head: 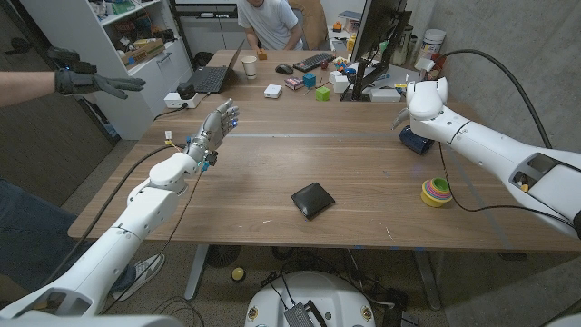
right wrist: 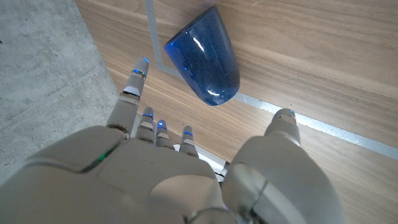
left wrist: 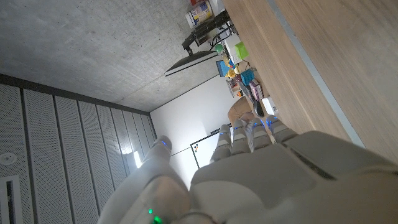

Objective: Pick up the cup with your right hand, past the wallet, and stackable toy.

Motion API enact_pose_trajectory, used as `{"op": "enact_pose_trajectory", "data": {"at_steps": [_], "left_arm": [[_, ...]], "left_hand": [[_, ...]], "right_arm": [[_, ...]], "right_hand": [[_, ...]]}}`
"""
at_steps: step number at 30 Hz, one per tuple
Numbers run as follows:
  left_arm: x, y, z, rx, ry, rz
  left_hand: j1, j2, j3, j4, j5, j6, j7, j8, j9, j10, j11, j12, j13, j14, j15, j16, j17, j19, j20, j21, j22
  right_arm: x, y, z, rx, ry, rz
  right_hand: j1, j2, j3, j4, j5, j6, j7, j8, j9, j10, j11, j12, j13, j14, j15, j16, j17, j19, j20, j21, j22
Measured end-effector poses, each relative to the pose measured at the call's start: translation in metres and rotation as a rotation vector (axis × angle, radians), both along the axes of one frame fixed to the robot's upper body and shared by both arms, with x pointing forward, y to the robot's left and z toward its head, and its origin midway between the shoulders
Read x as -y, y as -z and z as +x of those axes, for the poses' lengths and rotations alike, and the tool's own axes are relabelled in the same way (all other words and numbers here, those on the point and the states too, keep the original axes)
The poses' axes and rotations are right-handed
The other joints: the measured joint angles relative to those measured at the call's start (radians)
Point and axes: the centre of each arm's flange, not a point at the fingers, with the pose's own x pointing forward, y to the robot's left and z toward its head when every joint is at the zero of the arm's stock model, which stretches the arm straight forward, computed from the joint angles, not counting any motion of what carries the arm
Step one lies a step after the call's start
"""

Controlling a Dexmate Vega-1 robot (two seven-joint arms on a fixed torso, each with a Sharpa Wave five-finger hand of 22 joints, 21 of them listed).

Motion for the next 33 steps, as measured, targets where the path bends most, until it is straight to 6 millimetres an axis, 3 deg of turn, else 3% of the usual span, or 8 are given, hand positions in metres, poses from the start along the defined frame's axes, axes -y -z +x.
{"op": "enact_pose_trajectory", "data": {"at_steps": [33], "left_arm": [[0.004, -0.004, 0.021, -0.036, -0.007, -0.02]], "left_hand": [[-0.009, 0.009, -0.002, -0.007, 0.0, 0.012, 0.002, 0.0, 0.0, 0.015, 0.014, 0.0, 0.005, -0.026, 0.023, 0.0, 0.0, -0.028, 0.018, -0.005, 0.0]], "right_arm": [[0.019, 0.014, 0.022, -0.066, 0.054, 0.06]], "right_hand": [[0.015, 0.007, -0.012, -0.004, 0.008, -0.023, 0.002, -0.008, 0.0, -0.004, 0.003, 0.0, 0.003, 0.021, 0.0, 0.008, 0.0, 0.025, -0.003, 0.0, 0.0]]}}
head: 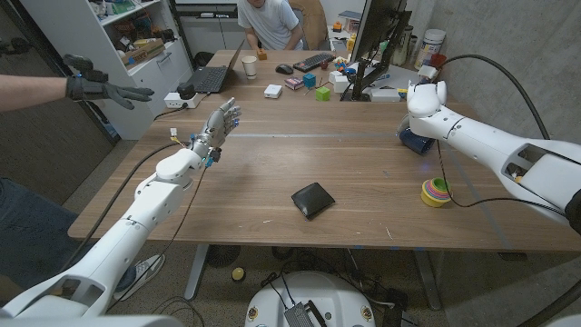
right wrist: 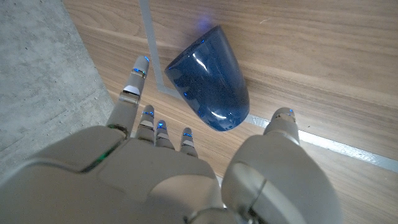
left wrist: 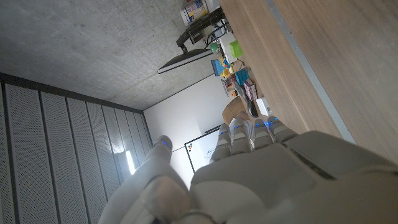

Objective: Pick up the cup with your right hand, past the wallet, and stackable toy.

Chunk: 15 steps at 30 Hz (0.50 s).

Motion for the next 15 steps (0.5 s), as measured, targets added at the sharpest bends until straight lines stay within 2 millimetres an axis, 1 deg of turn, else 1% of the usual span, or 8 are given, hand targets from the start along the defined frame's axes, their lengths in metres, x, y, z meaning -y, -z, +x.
{"op": "enact_pose_trajectory", "data": {"at_steps": [4, 5, 6, 8, 13, 15], "left_arm": [[0.0003, 0.0002, 0.0023, -0.004, 0.002, -0.001], [0.0004, 0.0, 0.0034, -0.005, 0.002, -0.003], [0.0007, 0.0, 0.0039, -0.006, 0.002, -0.003], [0.0011, -0.0007, 0.0053, -0.007, 0.003, -0.005], [0.0028, -0.0013, 0.0075, -0.009, 0.007, -0.002], [0.0038, -0.0016, 0.0086, -0.01, 0.009, -0.002]], "left_hand": [[0.0, 0.0, 0.0, 0.0, 0.0, 0.0, 0.0, 0.0, 0.0, 0.0, 0.0, 0.0, 0.0, 0.0, 0.0, 0.0, 0.0, -0.003, 0.003, 0.0, 0.0], [0.0, 0.0, 0.0, 0.0, 0.0, 0.0, 0.0, 0.0, 0.0, 0.0, 0.001, 0.0, 0.0, 0.0, 0.0, 0.0, 0.0, -0.003, 0.003, 0.0, 0.0], [0.0, 0.0, 0.0, 0.0, 0.0, 0.0, 0.0, 0.0, 0.0, 0.001, 0.007, 0.0, 0.0, 0.0, 0.0, 0.0, 0.0, -0.003, 0.003, 0.0, 0.0], [0.0, 0.0, 0.0, 0.0, 0.0, 0.0, 0.0, 0.0, 0.0, 0.0, 0.015, 0.0, 0.0, 0.0, 0.0, 0.0, 0.0, -0.003, 0.003, 0.0, 0.0], [0.0, 0.0, 0.0, 0.0, 0.0, 0.0, 0.0, 0.0, 0.0, 0.0, 0.015, 0.0, 0.0, 0.002, 0.002, 0.0, 0.0, -0.003, 0.003, 0.0, 0.0], [0.0, 0.0, 0.0, 0.0, 0.0, 0.0, 0.0, 0.0, 0.0, 0.0, 0.015, 0.0, 0.0, 0.004, 0.003, 0.0, 0.0, -0.003, 0.003, 0.0, 0.0]], "right_arm": [[0.0007, 0.0014, 0.002, -0.004, 0.001, 0.007], [0.0005, 0.0018, 0.0023, -0.004, -0.001, 0.01], [0.0006, 0.0024, 0.0028, -0.005, -0.002, 0.014], [0.0008, 0.0033, 0.0032, -0.006, -0.001, 0.017], [-0.0001, 0.0077, 0.0049, -0.012, -0.002, 0.029], [-0.0008, 0.0092, 0.0057, -0.013, -0.003, 0.033]], "right_hand": [[0.004, 0.004, 0.0, 0.0, 0.008, 0.0, 0.0, 0.0, 0.0, 0.004, 0.004, 0.0, 0.0, 0.005, 0.005, 0.0, 0.0, 0.003, 0.004, 0.002, 0.0], [0.004, 0.004, 0.0, 0.0, 0.008, -0.004, 0.004, 0.0, 0.0, 0.004, 0.004, 0.0, 0.0, 0.005, 0.005, 0.0, 0.0, 0.003, 0.004, 0.006, 0.0], [0.007, 0.007, -0.002, 0.002, 0.008, -0.008, 0.003, 0.0, 0.0, 0.004, 0.004, 0.0, 0.0, 0.009, 0.002, 0.0, 0.0, 0.007, 0.006, 0.006, 0.0], [0.008, 0.008, -0.003, 0.003, 0.008, -0.011, 0.0, 0.0, 0.0, 0.004, 0.004, 0.0, 0.0, 0.009, 0.002, 0.0, 0.0, 0.014, 0.0, 0.006, 0.0], [0.008, 0.008, -0.006, 0.0, 0.008, -0.011, 0.0, 0.0, 0.0, 0.004, 0.004, 0.0, 0.0, 0.014, 0.003, 0.0, 0.0, 0.014, 0.0, 0.006, 0.0], [0.008, 0.008, -0.006, 0.0, 0.008, -0.011, 0.0, 0.0, 0.0, 0.004, 0.004, 0.0, 0.0, 0.016, 0.002, 0.0, 0.0, 0.023, 0.002, 0.006, 0.0]]}}
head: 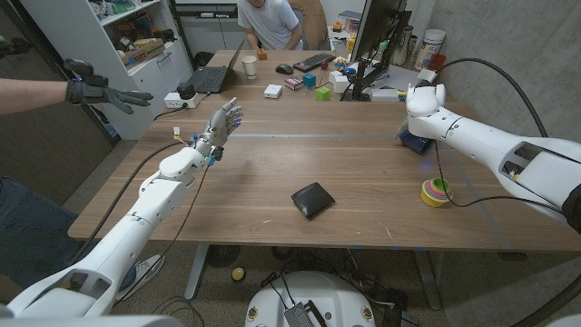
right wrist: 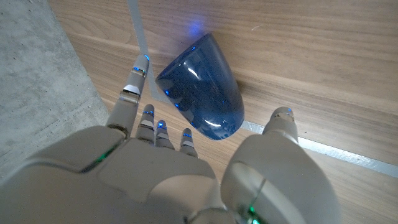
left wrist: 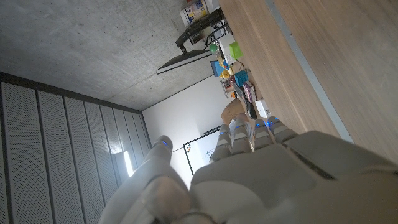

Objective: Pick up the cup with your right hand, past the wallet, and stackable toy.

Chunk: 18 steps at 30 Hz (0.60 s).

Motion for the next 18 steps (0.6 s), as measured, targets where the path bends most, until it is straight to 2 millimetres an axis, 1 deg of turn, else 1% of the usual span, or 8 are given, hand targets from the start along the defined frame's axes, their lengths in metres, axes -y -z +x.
{"op": "enact_pose_trajectory", "data": {"at_steps": [1, 5, 6, 7, 9, 12, 15, 18], "left_arm": [[0.0002, 0.0001, 0.0003, -0.001, 0.001, 0.001], [0.0004, 0.0002, 0.0013, -0.003, 0.001, 0.004], [0.0004, 0.0003, 0.0015, -0.003, 0.001, 0.004], [0.0004, 0.0003, 0.0016, -0.004, 0.002, 0.004], [0.0005, 0.0004, 0.0018, -0.005, 0.002, 0.005], [0.0007, 0.0009, 0.002, -0.008, 0.004, 0.006], [0.0002, 0.0024, 0.002, -0.011, 0.005, 0.002], [-0.0006, 0.0041, 0.0016, -0.014, 0.006, -0.001]], "left_hand": [[0.0, 0.0, 0.0, 0.0, 0.0, 0.0, 0.0, 0.0, 0.0, 0.0, 0.0, 0.0, 0.0, 0.0, 0.0, 0.0, 0.0, 0.0, 0.0, 0.0, 0.0], [-0.002, 0.002, -0.003, -0.003, 0.0, 0.0, 0.0, 0.0, 0.0, 0.0, 0.0, 0.0, 0.0, 0.0, 0.0, 0.0, 0.0, 0.0, 0.0, 0.0, 0.0], [-0.003, 0.003, -0.003, -0.003, 0.0, 0.0, 0.0, 0.0, 0.0, 0.0, 0.0, 0.0, 0.0, 0.0, 0.0, 0.0, 0.0, 0.0, 0.0, 0.0, 0.0], [-0.004, 0.004, -0.003, -0.003, 0.0, 0.0, 0.0, 0.0, 0.0, 0.0, 0.0, 0.0, 0.0, 0.0, 0.0, 0.0, 0.0, 0.0, 0.0, 0.0, 0.0], [-0.004, 0.004, -0.003, -0.003, 0.0, 0.0, 0.0, 0.0, 0.0, 0.002, 0.002, 0.0, 0.0, 0.0, 0.0, 0.0, 0.0, 0.0, 0.0, 0.0, 0.0], [-0.004, 0.004, -0.003, -0.003, 0.0, 0.0, 0.0, 0.0, 0.004, 0.004, 0.003, 0.0, 0.0, 0.0, 0.0, 0.0, 0.0, 0.0, 0.0, 0.0, 0.0], [-0.004, 0.004, -0.003, -0.003, 0.0, 0.0, 0.0, 0.0, 0.005, 0.006, 0.001, 0.0, 0.0, 0.003, 0.003, 0.006, 0.0, 0.0, 0.0, 0.0, 0.0], [-0.004, 0.004, -0.003, -0.003, 0.0, 0.0, 0.0, 0.0, 0.005, 0.011, -0.001, 0.0, 0.0, 0.005, 0.005, 0.006, 0.0, 0.002, 0.002, 0.0, 0.0]], "right_arm": [[-0.0002, 0.0008, 0.0004, 0.0, 0.0, 0.002], [-0.0009, 0.0031, 0.0018, -0.006, 0.001, 0.004], [-0.0009, 0.0032, 0.0019, -0.006, 0.001, 0.005], [-0.0011, 0.0038, 0.0024, -0.007, 0.001, 0.005], [-0.0017, 0.0049, 0.0034, -0.011, 0.002, 0.004], [-0.0024, 0.0057, 0.0047, -0.014, 0.003, 0.003], [-0.0032, 0.0068, 0.0066, -0.017, 0.002, -0.001], [-0.0039, 0.0076, 0.0089, -0.02, -0.001, -0.004]], "right_hand": [[0.005, 0.005, 0.0, 0.0, 0.0, 0.0, 0.0, 0.0, 0.0, 0.0, 0.0, 0.0, 0.0, 0.0, 0.0, 0.0, 0.0, 0.0, 0.0, 0.0, 0.0], [0.005, 0.005, 0.0, 0.0, 0.0, -0.001, -0.001, 0.0, 0.0, 0.0, 0.0, 0.0, 0.0, 0.002, 0.002, 0.0, 0.0, 0.0, 0.0, 0.0, 0.0], [0.005, 0.005, 0.0, 0.0, 0.0, -0.007, -0.001, 0.0, 0.0, 0.0, 0.0, 0.0, 0.0, 0.004, 0.004, 0.0, 0.0, 0.003, 0.003, 0.0, 0.0], [0.005, 0.005, 0.0, 0.0, 0.0, -0.011, -0.003, 0.0, 0.0, 0.0, 0.0, 0.0, 0.0, 0.004, 0.004, 0.0, 0.0, 0.006, 0.001, 0.0, 0.0], [0.009, 0.009, 0.0, 0.0, 0.001, -0.014, 0.0, 0.0, 0.0, 0.0, 0.0, 0.0, 0.0, 0.004, 0.004, 0.0, 0.0, 0.012, -0.002, 0.0, 0.0], [0.009, 0.009, 0.0, 0.0, 0.008, -0.014, 0.0, -0.007, 0.0, 0.0, 0.0, 0.0, 0.0, 0.004, 0.004, 0.0, 0.0, 0.012, -0.002, 0.0, 0.0], [0.009, 0.009, -0.003, -0.003, 0.008, -0.014, 0.0, -0.007, 0.0, 0.0, 0.0, 0.0, 0.0, 0.004, 0.004, 0.0, 0.0, 0.012, -0.002, 0.0, 0.0], [0.013, 0.013, -0.005, 0.0, 0.008, -0.02, -0.006, -0.007, 0.0, 0.0, 0.0, 0.0, 0.0, 0.004, 0.003, 0.0, 0.0, 0.016, 0.001, 0.0, 0.0]]}}
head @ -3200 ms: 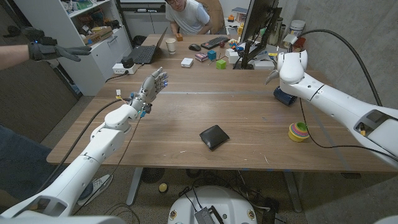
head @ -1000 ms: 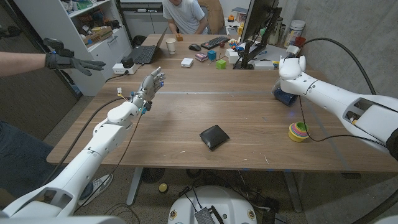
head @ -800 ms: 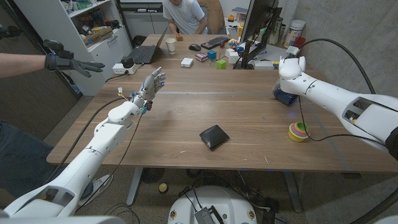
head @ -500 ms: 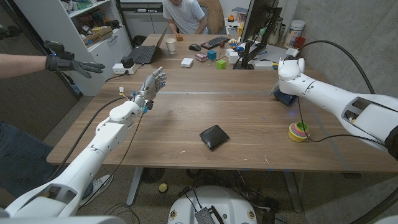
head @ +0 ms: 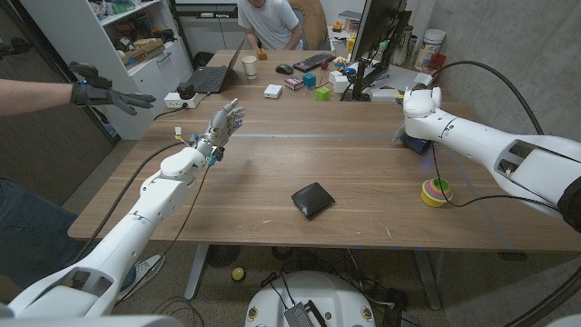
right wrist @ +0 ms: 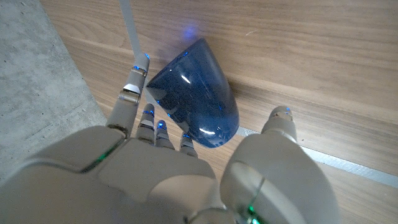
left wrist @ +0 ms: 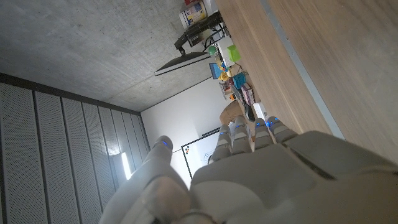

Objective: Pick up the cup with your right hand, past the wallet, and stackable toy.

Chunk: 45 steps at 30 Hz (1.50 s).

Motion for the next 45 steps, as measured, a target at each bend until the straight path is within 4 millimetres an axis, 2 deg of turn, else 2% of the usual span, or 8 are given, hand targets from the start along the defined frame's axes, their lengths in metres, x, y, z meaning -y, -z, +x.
{"op": "enact_pose_trajectory", "data": {"at_steps": [5, 10, 15, 23, 30, 35, 38, 45], "left_arm": [[-0.001, 0.002, -0.002, -0.002, 0.001, -0.007], [-0.004, 0.004, -0.005, -0.004, -0.003, -0.011], [-0.006, 0.005, -0.008, -0.004, -0.009, -0.013], [-0.008, 0.006, -0.011, -0.005, -0.016, -0.013], [-0.008, 0.007, -0.013, -0.008, -0.019, -0.013], [-0.007, 0.007, -0.014, -0.008, -0.02, -0.015], [-0.007, 0.007, -0.014, -0.008, -0.02, -0.015], [-0.003, 0.008, -0.014, -0.011, -0.015, -0.015]], "left_hand": [[0.0, 0.0, 0.0, 0.0, 0.0, 0.0, 0.0, 0.0, 0.0, 0.0, 0.0, 0.004, 0.0, 0.003, 0.003, 0.0, 0.0, 0.001, 0.001, 0.0, 0.0], [0.0, 0.0, 0.0, 0.0, 0.0, 0.002, -0.002, 0.0, 0.0, 0.004, -0.004, 0.004, 0.0, 0.009, -0.003, 0.0, 0.0, 0.001, 0.001, 0.0, 0.0], [-0.004, 0.004, 0.0, 0.0, 0.0, 0.002, -0.002, 0.0, -0.003, 0.005, -0.005, 0.004, 0.0, 0.009, -0.003, 0.0, 0.0, 0.001, 0.001, 0.0, 0.002], [-0.004, 0.004, -0.003, -0.003, 0.0, 0.002, -0.002, 0.0, -0.003, 0.012, -0.011, 0.008, 0.0, 0.009, -0.003, 0.0, 0.0, 0.005, 0.005, 0.0, 0.002], [-0.004, 0.004, -0.003, -0.003, 0.0, 0.002, -0.002, 0.0, -0.003, 0.018, -0.007, 0.008, 0.0, 0.009, -0.003, 0.0, 0.0, 0.007, 0.007, 0.0, 0.002], [-0.004, 0.004, -0.003, -0.002, 0.0, 0.002, -0.002, 0.0, -0.003, 0.018, -0.007, 0.008, 0.0, 0.009, -0.003, 0.0, 0.0, 0.009, 0.009, 0.0, 0.002], [-0.004, 0.004, -0.003, -0.002, 0.0, 0.002, -0.002, 0.0, -0.003, 0.018, -0.007, 0.008, 0.0, 0.009, -0.003, 0.0, 0.0, 0.009, 0.009, 0.0, 0.002], [-0.004, 0.004, -0.003, -0.002, 0.0, 0.002, -0.002, 0.0, -0.003, 0.018, -0.007, 0.008, 0.0, 0.009, -0.003, 0.0, 0.002, 0.003, 0.014, 0.005, 0.002]], "right_arm": [[-0.001, 0.002, 0.005, -0.006, -0.007, -0.003], [0.001, 0.005, 0.01, -0.01, -0.009, -0.006], [0.001, 0.009, 0.017, -0.017, -0.02, -0.01], [0.005, 0.012, 0.024, -0.009, -0.03, -0.012], [0.007, 0.017, 0.028, -0.009, -0.034, -0.014], [0.009, 0.021, 0.03, 0.0, -0.037, -0.019], [0.009, 0.023, 0.031, 0.005, -0.037, -0.024], [0.013, 0.03, 0.029, 0.029, -0.036, -0.031]], "right_hand": [[0.014, 0.003, 0.0, 0.0, 0.0, 0.0, 0.0, 0.0, 0.002, 0.0, 0.0, 0.0, 0.0, 0.005, -0.005, 0.0, 0.0, 0.002, 0.002, 0.0, 0.0], [0.085, 0.051, 0.023, -0.02, 0.01, 0.0, 0.0, 0.006, 0.002, 0.0, 0.0, 0.0, 0.0, 0.02, -0.009, 0.0, 0.0, 0.03, -0.003, 0.0, 0.0], [0.226, 0.111, 0.081, -0.042, 0.002, 0.008, -0.019, 0.015, 0.002, 0.009, -0.009, 0.0, 0.005, 0.046, -0.012, 0.008, 0.0, 0.075, -0.003, 0.0, 0.0], [0.453, 0.168, 0.171, -0.059, -0.089, 0.051, -0.05, 0.031, 0.011, 0.044, -0.044, 0.016, 0.014, 0.124, -0.048, 0.031, 0.006, 0.202, -0.005, 0.021, 0.0], [0.507, 0.134, 0.215, -0.056, -0.117, 0.125, -0.084, 0.055, 0.02, 0.081, -0.073, 0.032, 0.024, 0.176, -0.086, 0.058, 0.025, 0.274, -0.019, 0.025, -0.005], [0.536, 0.104, 0.222, -0.055, -0.124, 0.221, -0.105, 0.097, 0.049, 0.14, -0.103, 0.065, 0.051, 0.247, -0.125, 0.116, 0.07, 0.337, -0.079, 0.031, -0.002], [0.552, 0.088, 0.222, -0.055, -0.124, 0.246, -0.101, 0.122, 0.077, 0.182, -0.123, 0.096, 0.08, 0.266, -0.13, 0.161, 0.109, 0.374, -0.117, 0.041, 0.001], [0.595, 0.045, 0.205, -0.038, -0.122, 0.258, -0.096, 0.218, 0.191, 0.36, -0.192, 0.277, 0.25, 0.32, -0.134, 0.354, 0.306, 0.488, -0.231, 0.093, 0.017]]}}
